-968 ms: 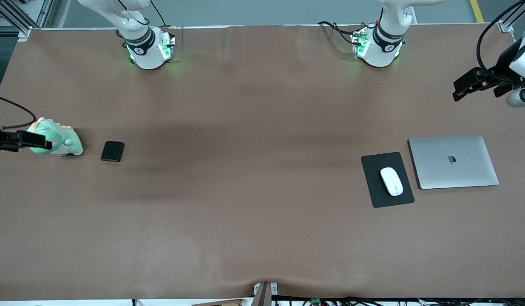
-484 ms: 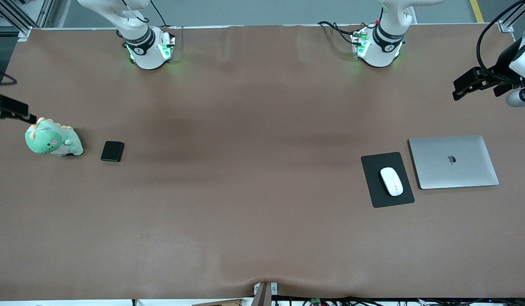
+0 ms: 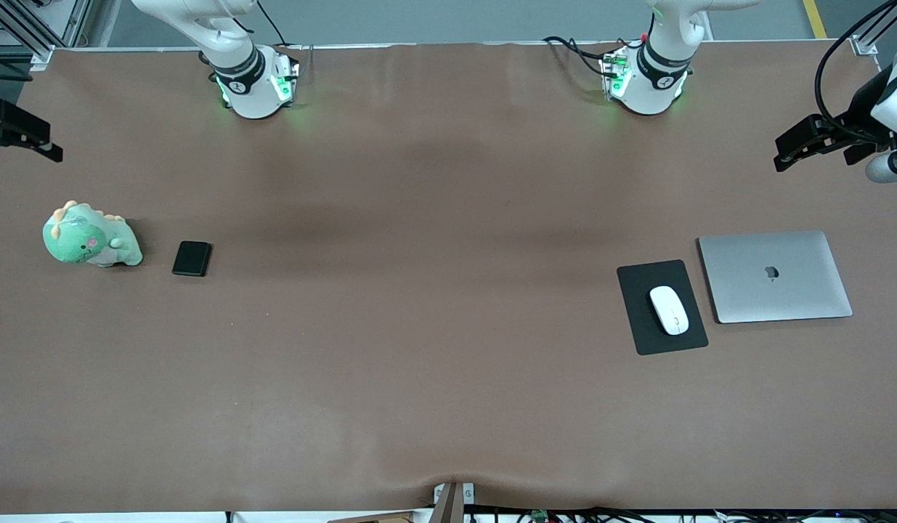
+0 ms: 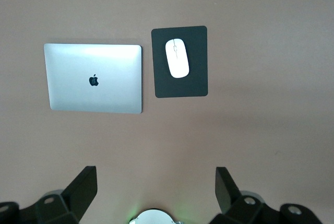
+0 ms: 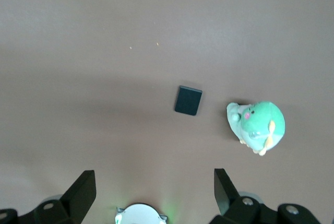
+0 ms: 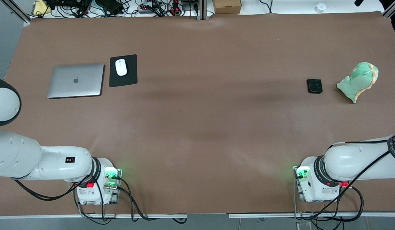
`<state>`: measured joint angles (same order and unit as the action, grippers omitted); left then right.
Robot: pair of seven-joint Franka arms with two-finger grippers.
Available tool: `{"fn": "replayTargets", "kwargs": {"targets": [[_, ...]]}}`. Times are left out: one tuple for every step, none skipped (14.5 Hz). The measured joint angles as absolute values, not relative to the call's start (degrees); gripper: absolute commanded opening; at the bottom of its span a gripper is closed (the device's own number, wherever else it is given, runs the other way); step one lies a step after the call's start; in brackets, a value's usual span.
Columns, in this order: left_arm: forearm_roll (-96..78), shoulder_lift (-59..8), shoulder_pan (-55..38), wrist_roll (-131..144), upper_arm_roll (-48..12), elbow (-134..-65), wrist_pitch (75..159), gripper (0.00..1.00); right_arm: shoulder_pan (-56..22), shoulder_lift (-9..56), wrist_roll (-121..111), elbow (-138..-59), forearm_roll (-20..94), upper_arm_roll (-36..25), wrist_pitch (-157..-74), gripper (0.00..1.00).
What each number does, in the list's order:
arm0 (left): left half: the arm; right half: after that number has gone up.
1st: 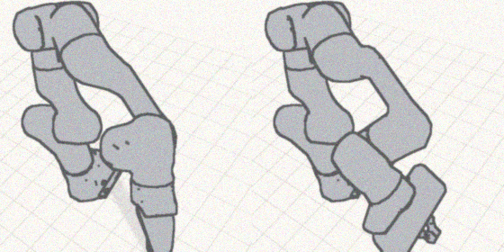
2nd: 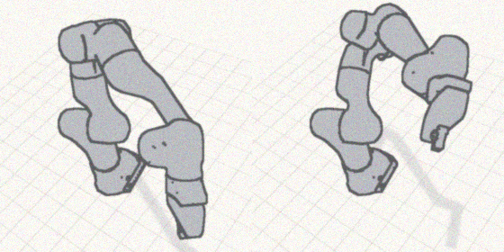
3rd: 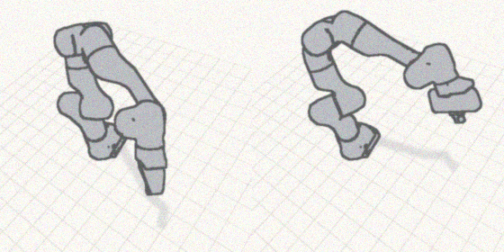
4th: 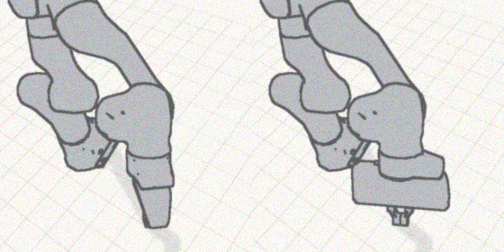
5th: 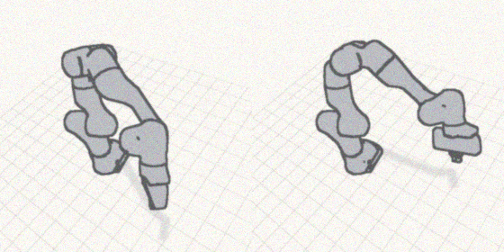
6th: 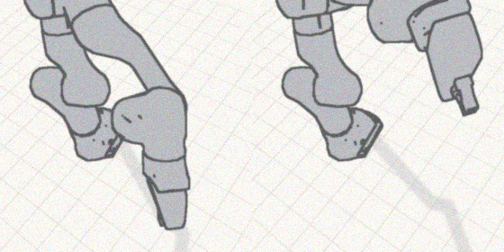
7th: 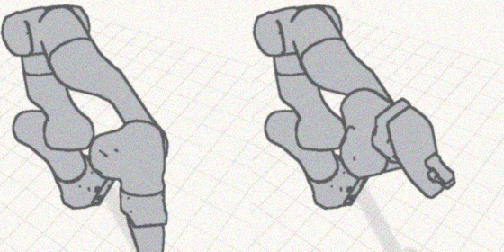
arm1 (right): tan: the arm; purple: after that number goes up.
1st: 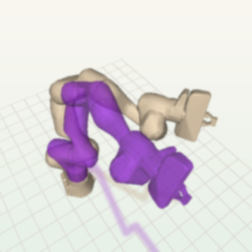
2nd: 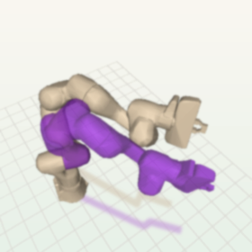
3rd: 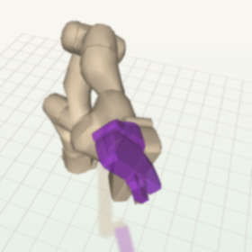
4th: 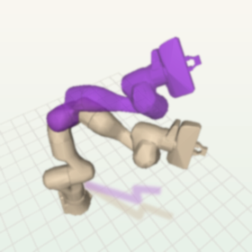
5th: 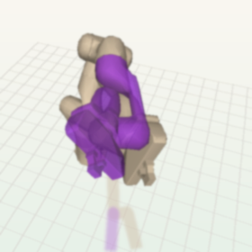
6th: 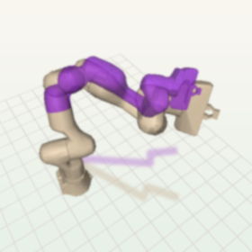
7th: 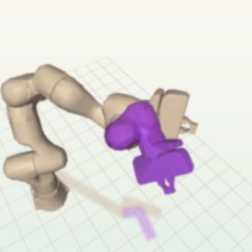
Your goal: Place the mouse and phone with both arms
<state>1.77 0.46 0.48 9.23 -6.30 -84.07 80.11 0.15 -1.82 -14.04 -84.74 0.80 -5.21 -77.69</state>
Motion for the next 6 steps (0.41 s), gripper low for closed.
{"fn": "replayTargets", "kwargs": {"targets": [[1.77,0.46,0.50,9.23,-6.28,-84.07,80.11,1.00,0.18,-2.76,-14.04,-86.11,0.44,-5.31,-78.21,1.00],[1.77,0.46,0.51,9.23,-6.28,-84.07,80.11,1.00,0.19,-3.46,-14.04,-87.01,0.25,-5.40,-78.60,1.00],[1.77,0.46,0.51,9.23,-6.28,-84.07,80.11,1.00,0.19,-3.81,-14.04,-87.14,0.21,-5.51,-78.72,1.00],[1.77,0.46,0.51,9.23,-6.28,-84.06,80.11,1.00,0.20,-4.07,-14.04,-87.13,0.20,-5.60,-78.89,1.00],[1.77,0.46,0.50,9.23,-6.28,-84.06,80.11,1.00,0.20,-4.24,-14.01,-87.13,0.20,-5.62,-79.00,1.00],[1.77,0.46,0.50,9.23,-6.28,-84.05,80.11,1.00,0.19,-4.32,-13.65,-87.13,0.20,-5.62,-79.09,1.00]]}}
